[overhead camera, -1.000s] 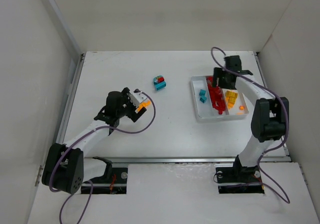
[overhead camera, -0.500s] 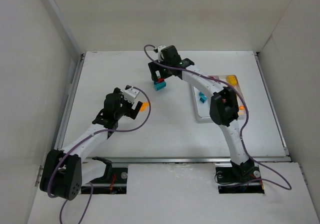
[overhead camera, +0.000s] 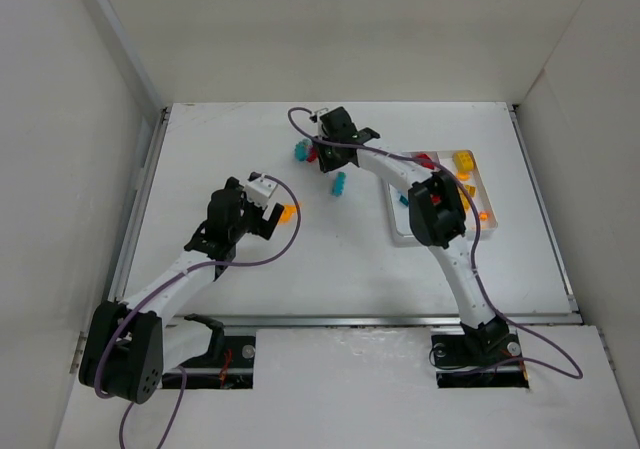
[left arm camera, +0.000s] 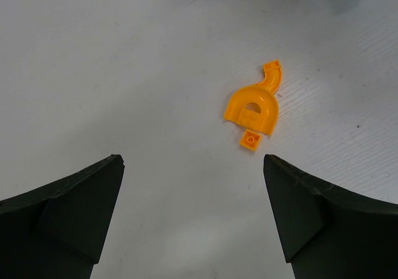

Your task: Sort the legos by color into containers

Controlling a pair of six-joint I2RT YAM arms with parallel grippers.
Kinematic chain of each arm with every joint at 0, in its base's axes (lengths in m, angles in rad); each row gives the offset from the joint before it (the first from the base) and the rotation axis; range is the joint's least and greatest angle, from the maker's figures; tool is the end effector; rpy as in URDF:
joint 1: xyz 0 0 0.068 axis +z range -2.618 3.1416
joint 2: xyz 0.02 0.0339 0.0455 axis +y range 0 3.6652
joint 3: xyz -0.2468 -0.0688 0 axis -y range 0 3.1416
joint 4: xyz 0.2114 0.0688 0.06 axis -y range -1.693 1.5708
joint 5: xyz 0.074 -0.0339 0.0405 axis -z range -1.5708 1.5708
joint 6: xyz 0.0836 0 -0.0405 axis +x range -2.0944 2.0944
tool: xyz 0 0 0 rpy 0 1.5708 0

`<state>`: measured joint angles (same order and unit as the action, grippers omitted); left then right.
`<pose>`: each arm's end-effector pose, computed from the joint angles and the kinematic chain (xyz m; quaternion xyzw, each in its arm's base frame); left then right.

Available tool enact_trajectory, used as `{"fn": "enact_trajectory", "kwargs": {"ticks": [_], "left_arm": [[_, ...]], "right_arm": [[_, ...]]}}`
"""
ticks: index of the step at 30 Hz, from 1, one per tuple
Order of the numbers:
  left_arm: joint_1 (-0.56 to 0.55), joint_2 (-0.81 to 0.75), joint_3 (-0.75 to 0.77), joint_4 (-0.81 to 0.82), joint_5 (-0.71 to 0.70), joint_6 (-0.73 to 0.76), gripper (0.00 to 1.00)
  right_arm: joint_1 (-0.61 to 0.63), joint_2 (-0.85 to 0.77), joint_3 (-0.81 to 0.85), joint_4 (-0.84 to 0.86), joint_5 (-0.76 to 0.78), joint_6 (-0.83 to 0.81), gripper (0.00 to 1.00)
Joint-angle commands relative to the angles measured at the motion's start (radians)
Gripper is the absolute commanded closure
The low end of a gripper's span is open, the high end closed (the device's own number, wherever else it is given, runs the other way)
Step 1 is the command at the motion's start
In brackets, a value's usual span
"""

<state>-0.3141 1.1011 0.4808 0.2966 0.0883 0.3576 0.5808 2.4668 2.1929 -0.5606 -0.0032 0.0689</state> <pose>0.2491 -0.0887 0.2095 0.2916 0.7572 -0.0231 0.5840 0.4499 0.2956 0.1515 -0.2368 0.9025 0.1163 0.3406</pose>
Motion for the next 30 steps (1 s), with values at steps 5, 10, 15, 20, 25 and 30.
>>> {"fn": "enact_trajectory", "kwargs": {"ticks": [5, 10, 15, 20, 25, 30], "left_arm": [[-0.003, -0.024, -0.007, 0.044, 0.002, 0.007, 0.06], [-0.003, -0.024, -0.007, 0.044, 0.002, 0.007, 0.06], [-0.003, -0.024, -0.007, 0.035, 0.002, 0.007, 0.06], [-0.003, -0.033, -0.017, 0.035, -0.009, 0.007, 0.06], [-0.003, -0.033, -0.028, 0.044, -0.009, 0.007, 0.06], [-0.003, -0.023, -0.028, 0.044, -0.009, 0.007, 0.06]], "right_arm": [[0.01, -0.071, -0.09, 0.103, -0.056, -0.04, 0.91], [0.01, -0.091, -0.119, 0.103, -0.046, -0.07, 0.85], [0.01, -0.169, -0.145, 0.048, -0.067, -0.112, 0.44], [0.01, -0.334, -0.306, -0.007, -0.032, -0.146, 0.13], [0.01, -0.41, -0.5, -0.191, 0.011, -0.176, 0.09], [0.01, -0.456, -0.65, -0.202, 0.037, -0.165, 0.09]]}}
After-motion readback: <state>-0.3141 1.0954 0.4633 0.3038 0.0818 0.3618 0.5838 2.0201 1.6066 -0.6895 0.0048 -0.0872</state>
